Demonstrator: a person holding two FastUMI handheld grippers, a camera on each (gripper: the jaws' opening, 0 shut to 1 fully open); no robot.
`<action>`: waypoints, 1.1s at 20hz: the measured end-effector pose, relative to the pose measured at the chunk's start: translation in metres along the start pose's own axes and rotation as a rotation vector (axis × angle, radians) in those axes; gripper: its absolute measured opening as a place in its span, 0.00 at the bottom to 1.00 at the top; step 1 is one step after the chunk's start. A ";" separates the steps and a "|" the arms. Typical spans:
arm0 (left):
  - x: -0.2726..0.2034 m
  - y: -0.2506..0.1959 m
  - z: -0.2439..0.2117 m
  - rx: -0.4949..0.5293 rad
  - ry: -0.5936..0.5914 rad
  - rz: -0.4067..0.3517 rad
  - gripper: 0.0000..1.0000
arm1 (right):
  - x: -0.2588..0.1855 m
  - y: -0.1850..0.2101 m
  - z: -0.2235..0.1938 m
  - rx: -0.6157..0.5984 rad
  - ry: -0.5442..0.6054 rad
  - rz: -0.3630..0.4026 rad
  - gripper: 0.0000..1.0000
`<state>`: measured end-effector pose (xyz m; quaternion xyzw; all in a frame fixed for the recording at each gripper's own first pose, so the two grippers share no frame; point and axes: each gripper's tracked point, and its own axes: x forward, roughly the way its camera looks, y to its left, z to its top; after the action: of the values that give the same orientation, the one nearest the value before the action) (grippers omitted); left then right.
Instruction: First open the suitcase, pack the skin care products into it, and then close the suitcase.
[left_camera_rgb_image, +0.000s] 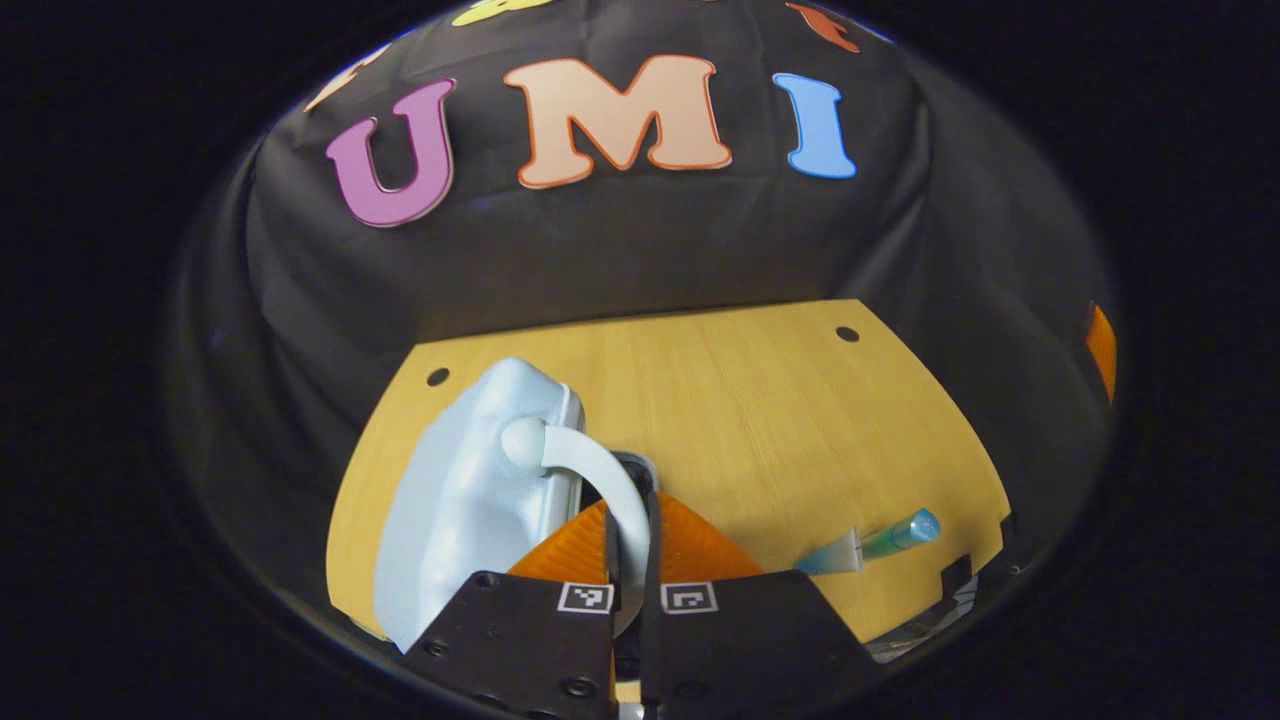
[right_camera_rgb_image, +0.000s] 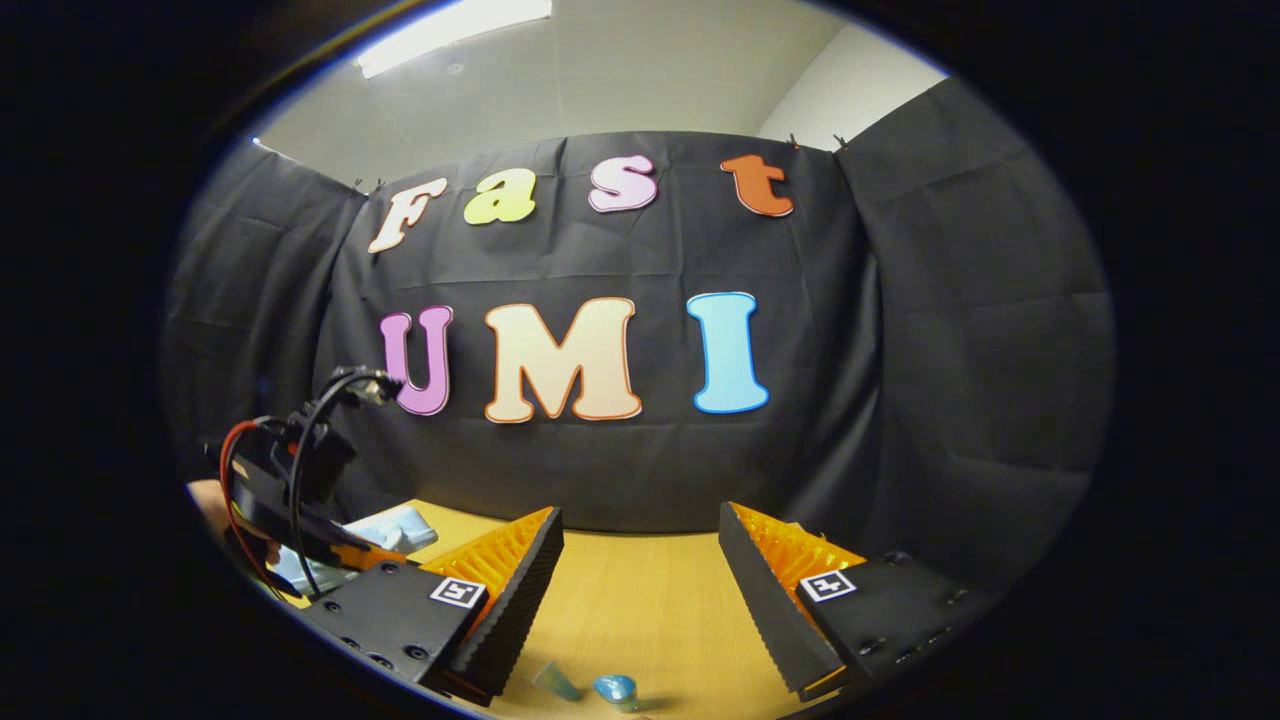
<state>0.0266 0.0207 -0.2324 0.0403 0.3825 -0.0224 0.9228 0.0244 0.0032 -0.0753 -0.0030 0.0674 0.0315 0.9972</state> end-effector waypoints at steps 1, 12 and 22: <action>-0.002 0.007 0.012 -0.015 -0.044 0.018 0.03 | 0.002 0.005 0.000 -0.002 -0.001 0.009 0.98; -0.039 0.130 0.050 -0.088 -0.163 0.150 0.02 | 0.019 0.076 0.013 -0.017 -0.050 0.064 0.98; -0.038 0.294 0.029 -0.117 -0.155 0.274 0.00 | 0.038 0.164 0.013 -0.042 -0.082 0.039 0.98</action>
<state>0.0413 0.3114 -0.1686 0.0365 0.3019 0.1227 0.9447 0.0535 0.1697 -0.0677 -0.0211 0.0259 0.0524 0.9981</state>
